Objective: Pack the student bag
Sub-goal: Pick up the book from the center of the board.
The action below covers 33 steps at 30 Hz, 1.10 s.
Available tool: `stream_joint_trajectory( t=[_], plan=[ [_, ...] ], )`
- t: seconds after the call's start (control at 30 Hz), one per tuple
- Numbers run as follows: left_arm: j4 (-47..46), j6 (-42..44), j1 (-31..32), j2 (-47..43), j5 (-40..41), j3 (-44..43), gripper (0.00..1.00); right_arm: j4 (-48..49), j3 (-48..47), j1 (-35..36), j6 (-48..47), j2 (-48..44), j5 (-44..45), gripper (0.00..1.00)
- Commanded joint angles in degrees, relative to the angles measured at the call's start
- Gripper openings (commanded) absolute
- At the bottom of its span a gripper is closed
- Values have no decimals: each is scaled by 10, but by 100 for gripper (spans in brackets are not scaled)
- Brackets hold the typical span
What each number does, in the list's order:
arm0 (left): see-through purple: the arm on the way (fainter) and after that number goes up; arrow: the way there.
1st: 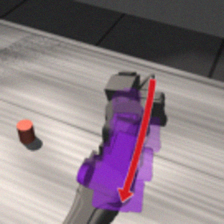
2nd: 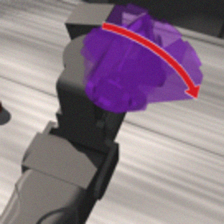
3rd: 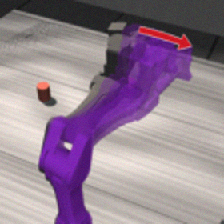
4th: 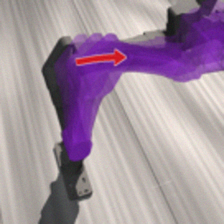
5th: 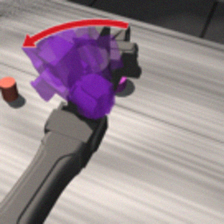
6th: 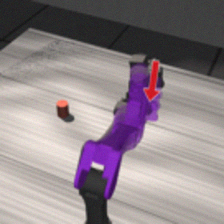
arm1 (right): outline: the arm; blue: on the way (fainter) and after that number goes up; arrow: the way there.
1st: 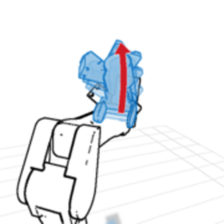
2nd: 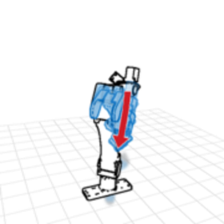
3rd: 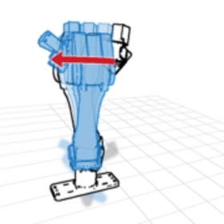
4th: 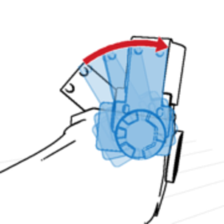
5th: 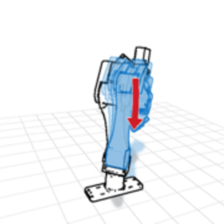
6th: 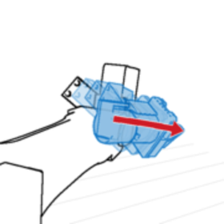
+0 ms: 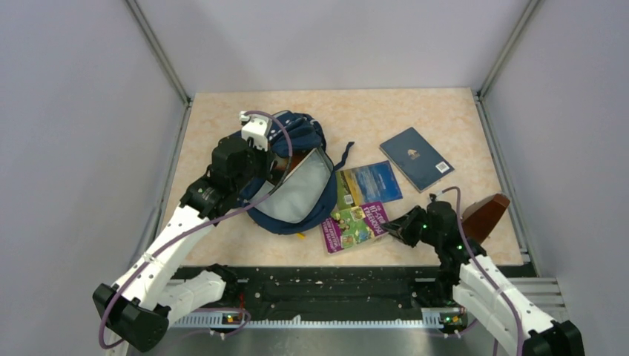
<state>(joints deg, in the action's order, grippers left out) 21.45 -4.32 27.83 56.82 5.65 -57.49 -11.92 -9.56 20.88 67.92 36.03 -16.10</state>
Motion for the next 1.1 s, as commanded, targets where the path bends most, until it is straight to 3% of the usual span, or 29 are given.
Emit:
stream_joint_trajectory(
  t=[0.0,0.3,0.57,0.8,0.93,1.07],
  plan=[
    [-79,3,1,-7,12,-10,0,-30,-70,1,-23,-45,46,0],
    [-78,3,1,-13,14,-12,0,-115,-194,1,-106,-66,97,0],
    [-78,3,0,-16,13,-13,0,-142,-354,1,-182,-32,74,0],
    [-78,2,1,-14,9,-13,0,-68,-443,2,-167,29,-22,0],
    [-78,1,1,-13,11,-13,0,1,-442,14,-132,43,-47,0],
    [-78,1,0,-10,11,-13,0,92,-418,74,-88,58,-36,0]
  ],
)
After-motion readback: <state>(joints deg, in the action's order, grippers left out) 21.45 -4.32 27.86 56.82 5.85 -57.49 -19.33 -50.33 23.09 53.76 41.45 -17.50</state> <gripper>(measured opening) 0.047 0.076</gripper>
